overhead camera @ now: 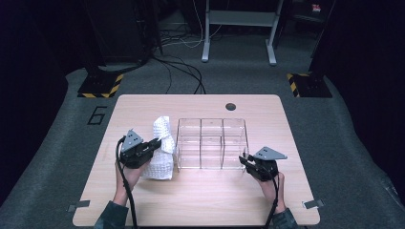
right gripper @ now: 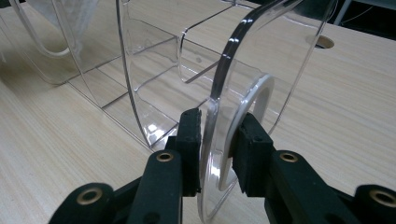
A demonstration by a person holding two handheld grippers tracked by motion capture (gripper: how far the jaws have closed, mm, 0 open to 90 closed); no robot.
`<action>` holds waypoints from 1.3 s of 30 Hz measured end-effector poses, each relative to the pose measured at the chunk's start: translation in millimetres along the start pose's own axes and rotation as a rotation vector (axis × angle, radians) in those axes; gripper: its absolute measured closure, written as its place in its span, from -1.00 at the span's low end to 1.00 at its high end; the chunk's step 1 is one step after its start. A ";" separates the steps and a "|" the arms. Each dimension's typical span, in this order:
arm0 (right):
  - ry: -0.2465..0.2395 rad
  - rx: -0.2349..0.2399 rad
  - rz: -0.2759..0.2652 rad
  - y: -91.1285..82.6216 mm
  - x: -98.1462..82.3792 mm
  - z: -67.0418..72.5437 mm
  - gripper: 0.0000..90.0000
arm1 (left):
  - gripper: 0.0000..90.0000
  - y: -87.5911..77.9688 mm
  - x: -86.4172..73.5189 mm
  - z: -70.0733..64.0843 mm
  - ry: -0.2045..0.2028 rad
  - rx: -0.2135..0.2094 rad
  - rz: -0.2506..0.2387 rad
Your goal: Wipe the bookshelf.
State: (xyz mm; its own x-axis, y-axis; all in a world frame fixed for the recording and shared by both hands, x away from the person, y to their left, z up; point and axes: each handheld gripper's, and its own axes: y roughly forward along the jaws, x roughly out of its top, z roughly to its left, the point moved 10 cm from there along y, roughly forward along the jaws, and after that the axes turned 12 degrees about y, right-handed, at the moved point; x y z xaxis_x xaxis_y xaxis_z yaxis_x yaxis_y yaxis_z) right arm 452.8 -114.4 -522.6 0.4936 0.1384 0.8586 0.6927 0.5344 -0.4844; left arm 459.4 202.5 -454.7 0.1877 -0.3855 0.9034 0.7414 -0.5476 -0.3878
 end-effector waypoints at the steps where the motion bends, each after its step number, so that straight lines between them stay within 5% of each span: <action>1: 0.000 0.000 0.001 0.0 0.0 0.0 0.63 | 0.85 -1.2 3.2 -2.6 0.010 -0.002 -0.007; 10: 0.000 -0.001 0.001 -0.2 -0.1 0.0 0.63 | 0.84 7.3 5.8 -23.0 0.068 -0.056 0.019; 17: -0.008 0.000 -0.001 0.2 0.2 0.0 0.63 | 0.85 20.0 -9.6 -31.8 0.051 -0.100 0.063; 39: -0.006 -0.001 -0.001 0.3 0.2 0.2 0.63 | 0.85 42.3 -50.1 -43.4 0.013 -0.140 0.152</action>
State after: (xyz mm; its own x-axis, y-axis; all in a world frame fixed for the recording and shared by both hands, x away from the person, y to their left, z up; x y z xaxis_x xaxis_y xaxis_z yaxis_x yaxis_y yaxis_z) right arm 453.0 -114.1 -522.6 0.4898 0.1427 0.8601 0.6937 0.5337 -0.4837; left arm 453.4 166.5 -524.4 0.2819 -0.4807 0.8303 0.6084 -0.5796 -0.5421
